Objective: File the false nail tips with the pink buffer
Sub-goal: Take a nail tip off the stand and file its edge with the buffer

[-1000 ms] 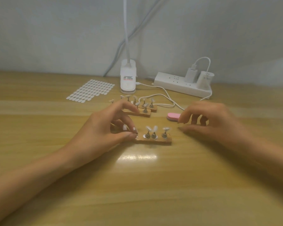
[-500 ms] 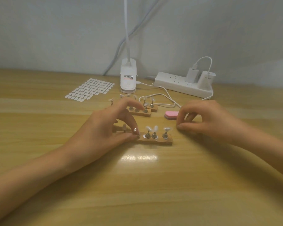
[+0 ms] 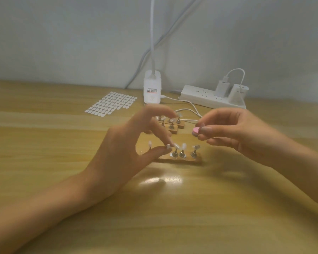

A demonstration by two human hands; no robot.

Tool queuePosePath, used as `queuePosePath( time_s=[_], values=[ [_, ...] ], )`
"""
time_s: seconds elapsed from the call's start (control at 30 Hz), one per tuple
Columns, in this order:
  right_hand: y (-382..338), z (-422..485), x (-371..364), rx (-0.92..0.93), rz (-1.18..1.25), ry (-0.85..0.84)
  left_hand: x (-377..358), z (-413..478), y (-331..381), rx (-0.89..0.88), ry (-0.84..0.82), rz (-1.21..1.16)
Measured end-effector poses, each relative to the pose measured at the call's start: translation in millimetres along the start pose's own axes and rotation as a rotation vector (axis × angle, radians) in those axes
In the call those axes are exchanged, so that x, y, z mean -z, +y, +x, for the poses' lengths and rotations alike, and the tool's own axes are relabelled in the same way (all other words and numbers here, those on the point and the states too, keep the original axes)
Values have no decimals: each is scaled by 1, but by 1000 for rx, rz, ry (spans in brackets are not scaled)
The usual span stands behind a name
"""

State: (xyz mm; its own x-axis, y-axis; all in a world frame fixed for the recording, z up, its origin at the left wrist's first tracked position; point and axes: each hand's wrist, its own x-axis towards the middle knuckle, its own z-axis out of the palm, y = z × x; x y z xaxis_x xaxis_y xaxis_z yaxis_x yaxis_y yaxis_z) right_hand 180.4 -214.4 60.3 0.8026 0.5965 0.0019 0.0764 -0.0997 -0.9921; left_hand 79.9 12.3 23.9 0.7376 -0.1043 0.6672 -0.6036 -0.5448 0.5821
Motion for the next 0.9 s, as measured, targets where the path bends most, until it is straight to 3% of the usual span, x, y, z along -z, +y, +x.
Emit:
queuePosePath(
  time_s=[0.13,0.27,0.7,0.8,0.9],
  values=[
    [-14,-1,-25,150,-110,-89,-1,1,12,340,-44,-629],
    [-17,-1,-39,317,-282,-90,-2,-1,8,456,9,-803],
    [-16,0,-44,720,-784,101,-1,1,2,540,45,-878],
    [-17,-1,-42,701,-761,71,0,1,5,478,20,-757],
    [-17,-5,-43,640,-546,93,3,2,10,366,50,-567]
  ],
)
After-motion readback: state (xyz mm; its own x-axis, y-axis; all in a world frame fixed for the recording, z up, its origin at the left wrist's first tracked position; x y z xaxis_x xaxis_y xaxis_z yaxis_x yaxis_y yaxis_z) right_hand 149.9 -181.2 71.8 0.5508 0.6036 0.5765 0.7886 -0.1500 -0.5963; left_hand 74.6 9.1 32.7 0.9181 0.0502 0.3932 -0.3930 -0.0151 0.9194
